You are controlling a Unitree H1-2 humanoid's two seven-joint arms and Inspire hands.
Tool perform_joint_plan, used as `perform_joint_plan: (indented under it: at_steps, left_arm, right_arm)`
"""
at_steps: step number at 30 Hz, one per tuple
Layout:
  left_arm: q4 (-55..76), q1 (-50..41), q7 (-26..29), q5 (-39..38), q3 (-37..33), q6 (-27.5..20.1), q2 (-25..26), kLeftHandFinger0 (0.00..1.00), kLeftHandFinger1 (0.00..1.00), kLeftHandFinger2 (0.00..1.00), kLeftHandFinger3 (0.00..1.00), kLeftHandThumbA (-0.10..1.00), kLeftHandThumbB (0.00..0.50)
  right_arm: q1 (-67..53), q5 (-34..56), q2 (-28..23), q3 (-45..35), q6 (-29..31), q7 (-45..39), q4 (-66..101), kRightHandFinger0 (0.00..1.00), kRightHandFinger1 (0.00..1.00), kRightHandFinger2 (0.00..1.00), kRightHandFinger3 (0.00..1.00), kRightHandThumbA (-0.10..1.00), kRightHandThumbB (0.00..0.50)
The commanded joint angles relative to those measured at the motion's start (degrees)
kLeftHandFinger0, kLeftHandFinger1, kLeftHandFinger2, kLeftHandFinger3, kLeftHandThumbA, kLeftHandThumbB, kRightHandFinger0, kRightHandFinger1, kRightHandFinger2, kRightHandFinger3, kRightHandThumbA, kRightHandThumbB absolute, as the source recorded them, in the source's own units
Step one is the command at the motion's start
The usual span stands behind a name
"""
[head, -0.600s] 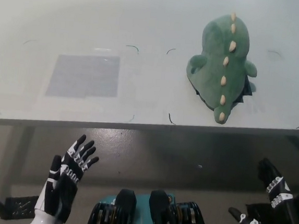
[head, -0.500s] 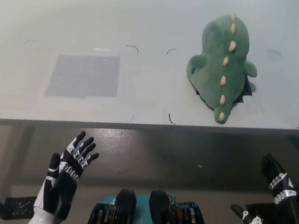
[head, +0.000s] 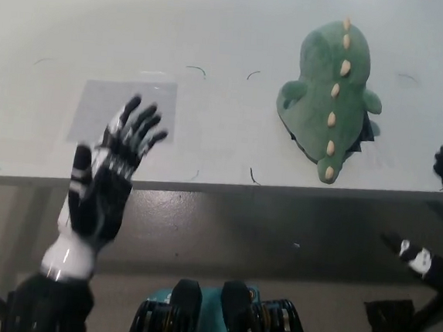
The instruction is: Use both hands to pick up a dinasour on the right side and move it to the left side
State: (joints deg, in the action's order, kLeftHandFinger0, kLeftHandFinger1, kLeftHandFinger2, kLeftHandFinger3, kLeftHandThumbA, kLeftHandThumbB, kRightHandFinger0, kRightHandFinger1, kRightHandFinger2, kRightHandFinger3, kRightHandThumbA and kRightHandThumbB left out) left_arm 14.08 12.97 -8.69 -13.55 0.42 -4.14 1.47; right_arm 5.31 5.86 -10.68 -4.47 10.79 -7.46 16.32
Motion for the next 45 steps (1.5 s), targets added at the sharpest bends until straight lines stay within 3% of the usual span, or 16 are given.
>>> perform_joint_plan:
  at_steps: [1,9,14,15,16,17,19,20,21,24,30,31,34,38,41,45]
  left_arm:
    - [-0.8,6.7,2.2,0.6,0.3,2.4,-1.2,1.00,1.00,1.00,1.00,0.98,0.444]
    - [-8.3,17.0,2.5,3.3,0.1,1.3,-1.1,1.00,1.00,1.00,1.00,0.99,0.455]
    - [-15.8,24.4,3.3,4.5,0.4,1.1,-1.2,1.00,1.00,1.00,1.00,0.98,0.416]
    - [-17.8,26.1,3.8,5.4,0.2,1.1,-1.3,1.00,1.00,1.00,1.00,0.98,0.428]
    - [-19.3,27.4,4.1,6.3,-0.1,1.1,-1.3,1.00,1.00,1.00,1.00,0.97,0.425]
    - [-19.6,27.7,4.2,6.6,-0.1,1.2,-1.1,1.00,1.00,1.00,1.00,0.92,0.386]
    - [-22.7,30.8,5.0,8.8,-0.9,1.7,-1.0,1.00,1.00,1.00,1.00,0.97,0.413]
    - [-25.0,33.5,5.6,9.9,-1.2,1.9,-1.1,1.00,1.00,1.00,1.00,0.97,0.389]
    - [-26.1,34.7,5.8,10.4,-1.3,1.8,-1.2,1.00,1.00,1.00,1.00,0.97,0.388]
    - [-31.0,39.8,6.4,10.7,-1.5,2.8,-1.8,1.00,1.00,1.00,1.00,0.99,0.380]
    - [-43.3,49.1,8.2,10.8,-0.8,0.8,-4.2,1.00,1.00,1.00,1.00,1.00,0.347]
    - [-48.2,52.0,9.8,10.9,-0.2,-0.6,-5.1,1.00,1.00,1.00,1.00,1.00,0.347]
    - [-57.3,56.5,12.1,10.7,1.1,-3.1,-6.1,1.00,1.00,1.00,1.00,1.00,0.390]
    - [-65.4,60.4,12.6,10.6,1.6,-4.8,-6.0,1.00,1.00,1.00,1.00,1.00,0.378]
    - [-71.6,63.2,13.2,10.6,1.6,-5.0,-5.9,1.00,1.00,1.00,1.00,1.00,0.375]
    - [-77.1,65.5,13.3,10.2,2.0,-5.8,-6.0,1.00,1.00,1.00,1.00,1.00,0.369]
  right_arm:
    - [4.6,1.1,-0.3,-1.0,-4.3,1.4,2.6,1.00,1.00,1.00,1.00,1.00,0.236]
    - [12.3,0.5,-0.6,-1.9,-6.3,1.9,-0.5,1.00,1.00,1.00,1.00,1.00,0.237]
    - [20.4,1.0,-2.1,-3.5,-10.8,2.5,-4.6,1.00,1.00,1.00,1.00,1.00,0.251]
    - [22.0,1.9,-2.1,-4.1,-12.5,2.8,-5.3,1.00,1.00,1.00,1.00,1.00,0.261]
    - [23.1,2.1,-2.3,-4.3,-13.2,2.6,-5.9,1.00,1.00,1.00,1.00,1.00,0.253]
    - [23.6,2.1,-2.2,-4.3,-13.5,2.5,-6.0,1.00,1.00,1.00,1.00,1.00,0.226]
    - [26.1,0.6,-2.3,-4.4,-14.2,3.3,-8.1,1.00,1.00,1.00,1.00,1.00,0.251]
    - [28.3,-0.1,-2.5,-4.2,-15.0,3.4,-9.7,1.00,1.00,1.00,1.00,1.00,0.212]
    - [29.3,-0.3,-2.5,-4.1,-15.3,3.5,-10.4,1.00,1.00,1.00,1.00,1.00,0.209]
    - [33.1,-0.3,-3.2,-3.7,-16.5,2.9,-13.8,1.00,1.00,1.00,1.00,1.00,0.133]
    - [40.4,-3.0,-4.0,-2.6,-16.8,3.6,-23.7,1.00,1.00,1.00,1.00,1.00,0.077]
    - [42.6,-3.4,-4.2,-2.4,-16.7,3.9,-27.9,1.00,1.00,1.00,1.00,1.00,0.114]
    - [45.2,-3.8,-4.0,-2.4,-15.2,4.6,-33.8,1.00,1.00,1.00,1.00,1.00,0.145]
    - [47.8,-4.7,-4.3,-1.6,-13.9,4.6,-39.8,1.00,1.00,1.00,1.00,1.00,0.137]
    - [50.7,-5.0,-4.9,-1.0,-11.8,4.2,-46.8,1.00,1.00,1.00,1.00,1.00,0.069]
    - [52.9,-5.4,-5.3,-0.5,-10.3,4.4,-52.5,1.00,1.00,1.00,1.00,1.00,0.086]
